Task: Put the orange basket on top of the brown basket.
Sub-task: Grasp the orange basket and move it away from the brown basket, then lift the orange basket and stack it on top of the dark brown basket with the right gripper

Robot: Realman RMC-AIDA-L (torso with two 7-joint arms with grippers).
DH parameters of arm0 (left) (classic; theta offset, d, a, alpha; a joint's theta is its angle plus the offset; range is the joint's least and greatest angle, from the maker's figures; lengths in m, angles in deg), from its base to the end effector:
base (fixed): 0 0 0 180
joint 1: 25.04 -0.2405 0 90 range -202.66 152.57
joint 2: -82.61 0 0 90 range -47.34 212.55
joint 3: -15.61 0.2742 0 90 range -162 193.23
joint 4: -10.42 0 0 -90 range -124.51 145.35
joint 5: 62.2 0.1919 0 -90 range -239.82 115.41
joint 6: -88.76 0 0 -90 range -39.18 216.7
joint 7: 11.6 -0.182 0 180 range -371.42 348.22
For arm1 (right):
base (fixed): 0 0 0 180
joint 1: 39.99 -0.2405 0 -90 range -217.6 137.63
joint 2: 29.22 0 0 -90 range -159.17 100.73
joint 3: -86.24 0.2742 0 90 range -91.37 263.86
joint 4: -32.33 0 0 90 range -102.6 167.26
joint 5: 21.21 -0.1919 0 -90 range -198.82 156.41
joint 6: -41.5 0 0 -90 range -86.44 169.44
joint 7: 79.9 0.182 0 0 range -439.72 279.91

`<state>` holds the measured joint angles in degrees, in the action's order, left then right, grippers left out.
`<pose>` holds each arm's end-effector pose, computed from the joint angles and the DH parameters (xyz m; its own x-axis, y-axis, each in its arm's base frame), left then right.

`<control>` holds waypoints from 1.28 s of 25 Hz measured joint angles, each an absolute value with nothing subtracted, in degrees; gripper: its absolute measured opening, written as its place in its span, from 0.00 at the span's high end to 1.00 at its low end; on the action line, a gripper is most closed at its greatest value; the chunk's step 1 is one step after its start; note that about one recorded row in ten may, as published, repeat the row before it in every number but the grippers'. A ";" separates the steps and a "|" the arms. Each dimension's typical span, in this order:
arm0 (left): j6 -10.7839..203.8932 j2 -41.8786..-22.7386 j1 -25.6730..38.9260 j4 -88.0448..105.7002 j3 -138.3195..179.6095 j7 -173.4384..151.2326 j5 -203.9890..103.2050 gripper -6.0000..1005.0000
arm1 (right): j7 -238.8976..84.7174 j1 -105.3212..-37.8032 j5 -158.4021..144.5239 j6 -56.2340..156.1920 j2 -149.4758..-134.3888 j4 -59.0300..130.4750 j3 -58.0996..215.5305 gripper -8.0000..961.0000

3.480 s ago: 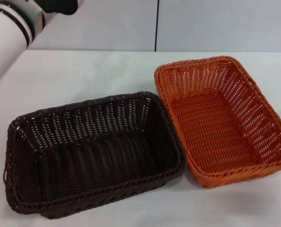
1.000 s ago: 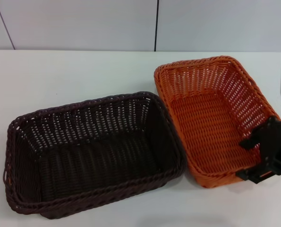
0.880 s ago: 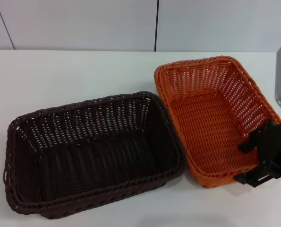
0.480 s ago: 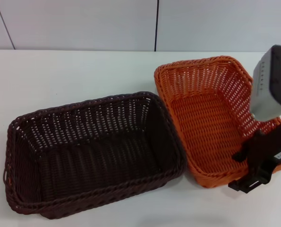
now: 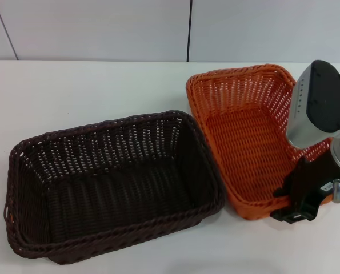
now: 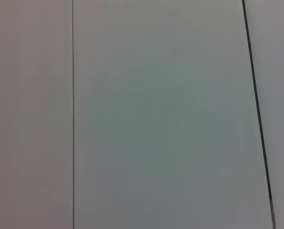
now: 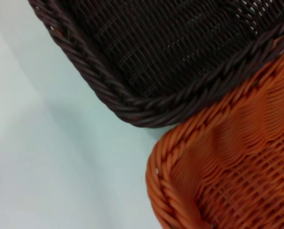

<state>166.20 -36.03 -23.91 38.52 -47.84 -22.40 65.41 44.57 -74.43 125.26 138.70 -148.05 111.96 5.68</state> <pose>-0.3866 0.2537 0.0659 0.7867 -0.1750 0.5921 0.6090 0.3772 -0.6977 0.2101 0.3304 -0.0440 0.8682 -0.2951 0.3989 -0.2299 -0.9517 -0.2035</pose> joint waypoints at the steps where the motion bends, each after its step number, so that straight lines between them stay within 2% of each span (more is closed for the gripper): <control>1: 166.16 -36.04 -23.94 38.22 -47.83 -22.40 65.41 0.22 | 44.68 -74.48 125.27 138.75 -148.05 112.12 5.68 0.56; 4: 166.16 -36.03 -23.95 38.04 -47.83 -22.39 65.41 0.22 | 45.41 -74.41 125.36 139.04 -148.05 113.65 5.68 0.67; 15: 166.16 -35.95 -24.05 37.92 -47.74 -22.07 65.41 0.22 | 50.34 -73.38 126.34 139.12 -148.14 122.48 5.01 0.78; 26: 166.58 -35.75 -22.50 33.86 -47.80 -18.59 65.41 0.22 | 53.47 -73.10 128.63 141.15 -148.12 134.78 5.01 0.85; 32: 166.44 -35.74 -22.14 33.43 -47.81 -18.55 65.41 0.22 | 51.11 -74.30 128.99 139.79 -148.00 138.20 0.59 0.85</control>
